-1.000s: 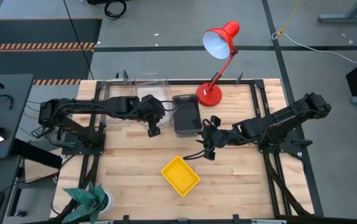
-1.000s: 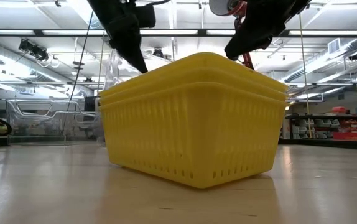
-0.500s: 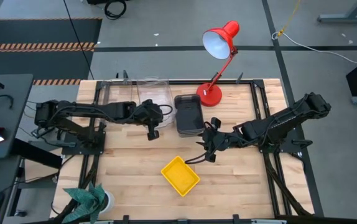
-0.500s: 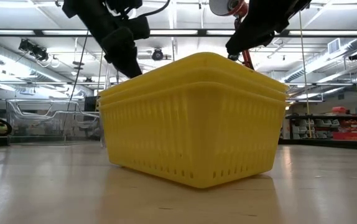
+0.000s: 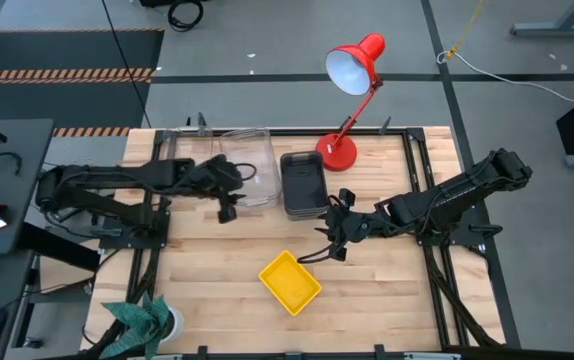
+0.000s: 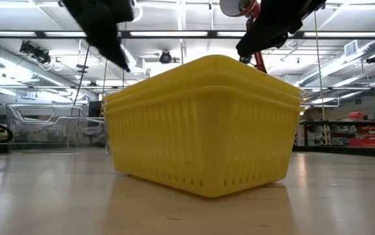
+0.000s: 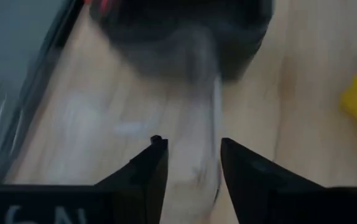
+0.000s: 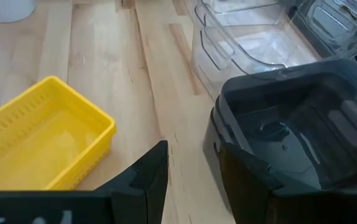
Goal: Stack baskets by color
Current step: Stack the left transparent bin on the stacked transparent bins
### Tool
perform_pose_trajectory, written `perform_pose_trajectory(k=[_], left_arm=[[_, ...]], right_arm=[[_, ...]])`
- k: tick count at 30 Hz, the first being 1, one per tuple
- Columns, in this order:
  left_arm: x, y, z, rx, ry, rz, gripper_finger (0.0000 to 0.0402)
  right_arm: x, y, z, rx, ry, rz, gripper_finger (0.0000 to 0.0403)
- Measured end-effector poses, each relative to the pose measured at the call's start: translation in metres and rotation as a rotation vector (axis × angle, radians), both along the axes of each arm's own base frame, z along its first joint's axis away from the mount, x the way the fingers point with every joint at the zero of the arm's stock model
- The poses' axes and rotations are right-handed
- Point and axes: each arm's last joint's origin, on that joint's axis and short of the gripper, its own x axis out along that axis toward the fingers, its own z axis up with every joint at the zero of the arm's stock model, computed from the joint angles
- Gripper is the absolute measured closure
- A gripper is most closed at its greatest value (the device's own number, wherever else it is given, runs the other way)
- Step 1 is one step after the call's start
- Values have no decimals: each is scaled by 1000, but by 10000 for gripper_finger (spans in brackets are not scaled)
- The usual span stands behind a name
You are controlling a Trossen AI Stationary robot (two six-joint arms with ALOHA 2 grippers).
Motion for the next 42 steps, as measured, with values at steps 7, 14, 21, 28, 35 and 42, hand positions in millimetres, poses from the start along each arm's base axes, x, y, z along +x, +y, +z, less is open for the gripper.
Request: perform_pose_trajectory(k=[7, 14, 21, 28, 35, 42], left_arm=[[-35, 7, -8, -96, 248, 119, 263], [-49, 16, -16, -89, 414, 237, 271], [-55, 22, -22, -76, 533, 253, 223], [-53, 33, -38, -118, 727, 278, 172], [-48, 37, -53, -141, 880, 253, 190], [-41, 39, -66, -137, 918, 222, 213]], right_arm=[[1, -1, 2, -16, -16, 3, 255], [3, -2, 3, -14, -35, 3, 255], [3, -1, 4, -17, -41, 7, 255], [4, -1, 4, -17, -42, 8, 255], [3, 1, 4, -18, -40, 18, 255], [2, 4, 3, -23, -37, 34, 255]])
